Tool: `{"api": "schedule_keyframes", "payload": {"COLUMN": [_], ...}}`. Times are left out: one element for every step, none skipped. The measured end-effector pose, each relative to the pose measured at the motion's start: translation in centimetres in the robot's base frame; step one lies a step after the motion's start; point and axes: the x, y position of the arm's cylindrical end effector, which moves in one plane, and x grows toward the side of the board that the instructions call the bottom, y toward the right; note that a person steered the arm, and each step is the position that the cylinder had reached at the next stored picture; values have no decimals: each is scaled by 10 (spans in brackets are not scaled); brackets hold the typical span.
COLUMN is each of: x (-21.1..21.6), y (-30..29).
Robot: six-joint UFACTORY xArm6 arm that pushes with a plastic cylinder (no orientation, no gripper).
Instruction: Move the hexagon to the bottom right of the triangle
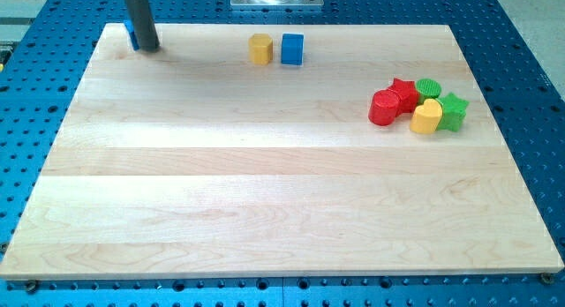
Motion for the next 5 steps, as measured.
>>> {"api": "schedule_keyframes", "payload": {"x": [0, -11, -24, -22, 20], "y": [9, 92, 177, 226, 215]}}
